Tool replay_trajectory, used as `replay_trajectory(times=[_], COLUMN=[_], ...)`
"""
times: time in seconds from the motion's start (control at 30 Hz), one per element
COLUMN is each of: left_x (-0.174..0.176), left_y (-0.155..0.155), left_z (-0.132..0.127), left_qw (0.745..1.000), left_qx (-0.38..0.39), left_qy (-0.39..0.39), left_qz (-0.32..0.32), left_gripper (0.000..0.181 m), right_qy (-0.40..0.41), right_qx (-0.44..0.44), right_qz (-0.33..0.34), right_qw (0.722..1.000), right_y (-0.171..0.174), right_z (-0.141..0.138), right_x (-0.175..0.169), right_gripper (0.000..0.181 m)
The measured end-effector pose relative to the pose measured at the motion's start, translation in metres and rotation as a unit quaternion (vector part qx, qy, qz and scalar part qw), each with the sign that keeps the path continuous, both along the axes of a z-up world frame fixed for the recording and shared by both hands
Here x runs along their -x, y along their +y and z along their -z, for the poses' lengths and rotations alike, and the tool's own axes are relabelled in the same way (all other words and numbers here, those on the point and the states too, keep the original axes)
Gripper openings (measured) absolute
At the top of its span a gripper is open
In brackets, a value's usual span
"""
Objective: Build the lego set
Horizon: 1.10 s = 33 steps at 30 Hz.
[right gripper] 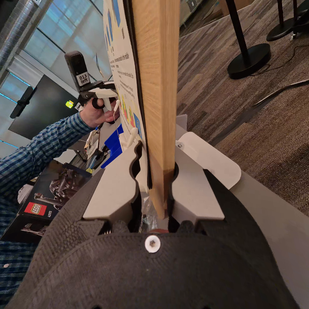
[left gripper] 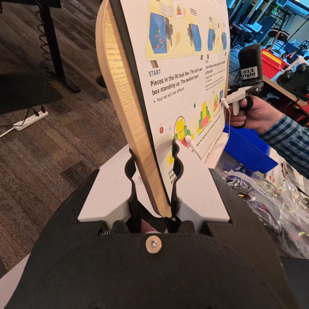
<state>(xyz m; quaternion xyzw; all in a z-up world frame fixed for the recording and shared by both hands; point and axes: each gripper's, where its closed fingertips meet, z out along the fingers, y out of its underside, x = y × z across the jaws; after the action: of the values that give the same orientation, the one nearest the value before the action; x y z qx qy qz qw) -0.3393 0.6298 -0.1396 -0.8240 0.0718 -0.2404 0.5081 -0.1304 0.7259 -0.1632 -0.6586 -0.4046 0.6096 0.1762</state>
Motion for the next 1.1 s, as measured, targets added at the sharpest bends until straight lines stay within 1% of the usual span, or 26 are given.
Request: replay_trajectory(times=[0.1,0.23,0.33,0.47,0.57,0.6,0.67,0.7,0.77,0.8,0.87,0.9,0.93,0.97,1.0,1.07,1.1], left_x=[0.008,0.010,0.012,0.013,0.014,0.016,0.022,0.028,0.034,0.036,0.040,0.041,0.038,0.033,0.028,0.018,0.016], left_y=[0.006,0.007,0.005,0.007,0.009,0.011,0.012,0.010,0.002,-0.005,-0.020,-0.030,-0.044,-0.062,-0.085,-0.143,-0.176], left_z=[0.007,0.008,0.011,0.012,0.013,0.011,0.005,0.003,-0.003,-0.006,-0.020,-0.032,-0.047,-0.059,-0.067,-0.077,-0.080], left_qw=[1.000,0.999,0.999,1.000,1.000,1.000,0.999,0.999,0.999,0.998,0.996,0.996,0.995,0.994,0.993,0.987,0.985], left_qx=[0.009,0.016,0.022,0.009,0.006,0.004,-0.003,0.002,0.003,0.002,-0.003,-0.006,-0.014,-0.017,-0.005,0.029,0.049], left_qy=[-0.013,-0.026,-0.020,-0.007,0.020,0.028,0.035,0.038,0.034,0.047,0.073,0.079,0.088,0.103,0.119,0.152,0.163], left_qz=[-0.010,-0.016,-0.016,-0.010,-0.007,-0.009,-0.024,-0.032,-0.042,-0.041,-0.042,-0.043,-0.033,-0.016,0.004,0.034,0.034], left_gripper=[0.040,0.038,0.039,0.041,0.045,0.051,0.073,0.080,0.088,0.092,0.101,0.102,0.104,0.107,0.108,0.118,0.122], right_qy=[-0.006,-0.011,0.004,0.030,0.045,0.047,0.047,0.049,0.043,0.036,0.033,0.029,0.023,0.014,0.011,0.012,0.001], right_qx=[0.010,0.017,0.025,0.039,0.042,0.041,0.031,0.030,0.022,0.015,-0.014,-0.043,-0.076,-0.104,-0.131,-0.191,-0.214], right_qz=[-0.003,-0.006,-0.010,-0.009,-0.006,0.001,0.016,0.022,0.043,0.061,0.088,0.094,0.089,0.077,0.057,0.000,-0.026], right_qw=[1.000,1.000,1.000,0.999,0.998,0.998,0.998,0.998,0.998,0.997,0.995,0.994,0.993,0.991,0.990,0.982,0.976], right_y=[0.011,0.018,0.020,0.023,0.023,0.024,0.028,0.030,0.036,0.042,0.047,0.042,0.031,0.014,-0.008,-0.064,-0.091], right_z=[0.002,0.006,0.004,0.001,-0.005,-0.008,-0.012,-0.014,-0.015,-0.014,-0.021,-0.028,-0.037,-0.045,-0.055,-0.073,-0.075], right_x=[0.010,0.016,0.020,0.023,0.027,0.030,0.031,0.029,0.022,0.014,-0.005,-0.016,-0.025,-0.034,-0.042,-0.055,-0.060], right_gripper=[0.026,0.028,0.027,0.024,0.028,0.040,0.047,0.049,0.061,0.069,0.070,0.072,0.076,0.084,0.087,0.096,0.104])
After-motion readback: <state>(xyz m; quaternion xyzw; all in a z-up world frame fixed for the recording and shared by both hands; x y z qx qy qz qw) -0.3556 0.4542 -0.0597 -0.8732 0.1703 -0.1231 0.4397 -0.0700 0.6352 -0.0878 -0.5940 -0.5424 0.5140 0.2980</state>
